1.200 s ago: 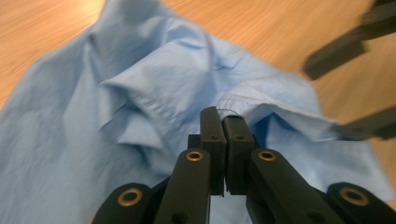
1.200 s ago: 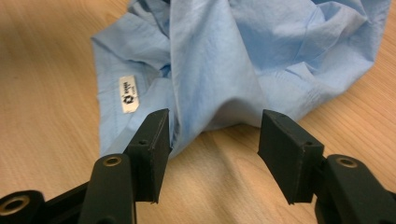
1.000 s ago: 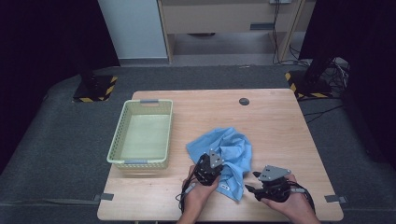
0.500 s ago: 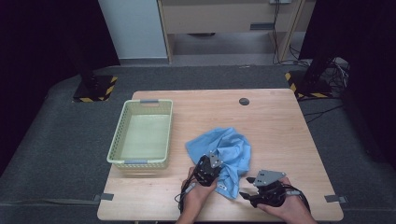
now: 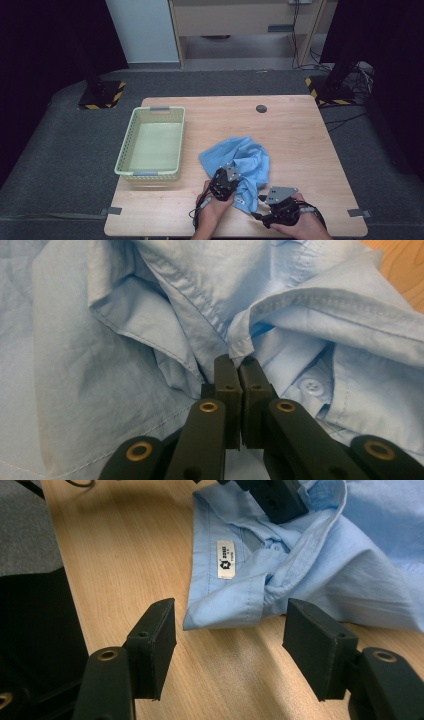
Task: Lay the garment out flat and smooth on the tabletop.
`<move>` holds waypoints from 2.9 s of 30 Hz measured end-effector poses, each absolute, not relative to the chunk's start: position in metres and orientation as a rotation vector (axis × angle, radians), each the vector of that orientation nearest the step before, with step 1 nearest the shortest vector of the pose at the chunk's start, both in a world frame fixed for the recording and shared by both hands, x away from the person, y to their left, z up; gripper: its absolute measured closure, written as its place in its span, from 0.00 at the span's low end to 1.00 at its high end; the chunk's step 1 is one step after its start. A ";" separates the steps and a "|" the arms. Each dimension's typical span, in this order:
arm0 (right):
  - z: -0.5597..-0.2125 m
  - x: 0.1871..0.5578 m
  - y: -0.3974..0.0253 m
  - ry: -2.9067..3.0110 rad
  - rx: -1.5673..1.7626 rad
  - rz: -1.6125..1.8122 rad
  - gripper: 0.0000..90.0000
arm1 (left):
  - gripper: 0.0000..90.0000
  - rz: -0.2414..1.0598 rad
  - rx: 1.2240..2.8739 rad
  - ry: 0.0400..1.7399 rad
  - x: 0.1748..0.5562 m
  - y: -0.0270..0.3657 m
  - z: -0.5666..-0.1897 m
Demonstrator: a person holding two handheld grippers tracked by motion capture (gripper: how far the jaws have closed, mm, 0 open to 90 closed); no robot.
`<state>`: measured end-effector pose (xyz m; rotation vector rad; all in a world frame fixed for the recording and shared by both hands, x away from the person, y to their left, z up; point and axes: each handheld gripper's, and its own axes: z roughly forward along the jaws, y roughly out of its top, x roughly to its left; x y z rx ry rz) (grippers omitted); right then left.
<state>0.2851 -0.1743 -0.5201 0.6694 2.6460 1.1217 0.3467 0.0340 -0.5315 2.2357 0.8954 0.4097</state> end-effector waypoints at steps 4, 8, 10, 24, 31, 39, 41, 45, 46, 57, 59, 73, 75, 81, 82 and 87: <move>-0.522 0.286 -0.174 2.646 0.676 1.115 0.45 | 0.99 0.388 2.233 0.895 0.346 0.033 -0.532; -0.524 0.288 -0.175 2.651 0.685 1.104 0.48 | 0.99 0.376 2.237 0.885 0.345 0.030 -0.532; -0.525 0.288 -0.176 2.648 0.694 1.106 0.49 | 0.99 0.368 2.237 0.881 0.344 0.029 -0.532; -0.524 0.297 -0.192 2.604 0.782 1.096 0.72 | 0.99 0.309 2.237 0.864 0.340 0.024 -0.532; -0.522 0.304 -0.206 2.572 0.855 1.082 0.85 | 0.98 0.307 2.247 0.834 0.334 0.016 -0.530; -0.511 0.310 -0.227 2.499 0.922 1.092 0.92 | 0.99 0.359 2.185 0.761 0.325 0.011 -0.503; -0.507 0.310 -0.232 2.479 0.934 1.103 0.93 | 0.99 0.372 2.164 0.745 0.323 0.011 -0.494; -0.499 0.310 -0.237 2.437 0.931 1.132 0.93 | 0.98 0.406 2.149 0.715 0.318 0.010 -0.482; -0.497 0.309 -0.238 2.426 0.930 1.138 0.94 | 0.98 0.420 2.152 0.706 0.317 0.010 -0.480; -0.471 0.307 -0.249 2.278 0.903 1.206 0.94 | 0.95 0.425 2.137 0.701 0.316 0.015 -0.472; -0.468 0.306 -0.250 2.267 0.891 1.205 0.94 | 0.90 0.432 2.139 0.696 0.316 0.015 -0.470; -0.470 0.303 -0.229 2.339 0.754 1.175 0.94 | 0.32 0.542 2.151 0.554 0.321 0.011 -0.460; -0.471 0.303 -0.225 2.344 0.739 1.180 0.94 | 0.32 0.529 2.175 0.540 0.323 0.009 -0.466; -0.472 0.303 -0.222 2.354 0.722 1.177 0.94 | 0.35 0.557 2.147 0.528 0.318 0.014 -0.460; -0.472 0.303 -0.222 2.354 0.723 1.177 0.94 | 0.36 0.562 2.147 0.520 0.316 0.014 -0.459; -0.472 0.303 -0.223 2.353 0.729 1.176 0.94 | 0.42 0.548 2.164 0.468 0.308 0.006 -0.459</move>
